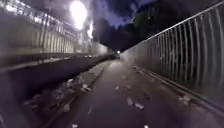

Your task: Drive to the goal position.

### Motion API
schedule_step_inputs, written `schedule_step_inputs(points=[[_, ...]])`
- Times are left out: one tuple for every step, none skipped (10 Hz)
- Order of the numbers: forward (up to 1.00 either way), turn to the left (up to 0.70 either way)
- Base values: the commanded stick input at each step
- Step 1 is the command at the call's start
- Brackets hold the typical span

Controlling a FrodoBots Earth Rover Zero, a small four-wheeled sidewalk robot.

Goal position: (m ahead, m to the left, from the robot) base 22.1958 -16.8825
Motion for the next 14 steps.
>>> schedule_step_inputs(points=[[0.7, 0.0], [0.7, 0.0], [0.7, 0.0], [0.7, 0.0], [0.7, 0.0], [0.7, 0.0], [0.7, -0.1], [0.7, -0.35], [0.7, -0.35], [0.7, 0.0], [0.7, 0.0], [0.7, 0.0], [0.7, 0.0], [0.7, 0.0]])
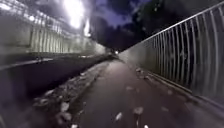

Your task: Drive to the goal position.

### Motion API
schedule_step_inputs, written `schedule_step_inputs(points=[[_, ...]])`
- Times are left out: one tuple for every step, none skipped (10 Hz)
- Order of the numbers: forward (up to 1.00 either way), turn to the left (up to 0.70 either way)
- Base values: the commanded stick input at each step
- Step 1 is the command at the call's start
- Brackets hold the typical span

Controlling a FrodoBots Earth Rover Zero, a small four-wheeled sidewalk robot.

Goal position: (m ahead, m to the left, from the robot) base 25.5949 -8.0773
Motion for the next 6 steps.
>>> schedule_step_inputs(points=[[0.7, 0.0], [0.7, 0.0], [0.7, 0.0], [0.7, 0.0], [0.7, 0.0], [0.7, 0.0]])
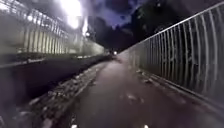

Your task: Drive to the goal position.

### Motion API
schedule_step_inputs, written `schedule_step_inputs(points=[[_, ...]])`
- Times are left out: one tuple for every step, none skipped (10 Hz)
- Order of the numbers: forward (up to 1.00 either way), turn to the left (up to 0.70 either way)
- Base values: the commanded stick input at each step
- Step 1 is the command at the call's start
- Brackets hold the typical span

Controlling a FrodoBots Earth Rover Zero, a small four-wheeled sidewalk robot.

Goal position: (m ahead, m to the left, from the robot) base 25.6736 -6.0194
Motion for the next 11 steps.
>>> schedule_step_inputs(points=[[0.7, 0.0], [0.7, 0.0], [0.7, 0.0], [0.7, 0.0], [0.7, 0.0], [0.7, 0.0], [0.7, 0.0], [0.7, 0.0], [0.7, 0.0], [0.7, 0.0], [0.7, 0.0]])
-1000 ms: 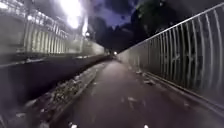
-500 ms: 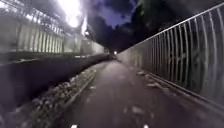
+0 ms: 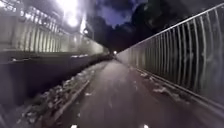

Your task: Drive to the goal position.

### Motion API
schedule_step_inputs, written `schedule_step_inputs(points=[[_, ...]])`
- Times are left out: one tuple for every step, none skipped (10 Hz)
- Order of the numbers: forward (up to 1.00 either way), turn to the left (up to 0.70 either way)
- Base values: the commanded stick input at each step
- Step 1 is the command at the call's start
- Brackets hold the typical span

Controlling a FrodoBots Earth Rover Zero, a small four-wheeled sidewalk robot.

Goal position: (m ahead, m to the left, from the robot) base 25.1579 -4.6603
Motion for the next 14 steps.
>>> schedule_step_inputs(points=[[0.7, 0.0], [0.7, 0.0], [0.7, 0.0], [0.7, 0.0], [0.7, 0.0], [0.7, 0.0], [0.7, 0.0], [0.7, 0.0], [0.7, 0.0], [0.7, 0.0], [0.7, 0.0], [0.7, 0.0], [0.7, 0.0], [0.7, 0.0]])
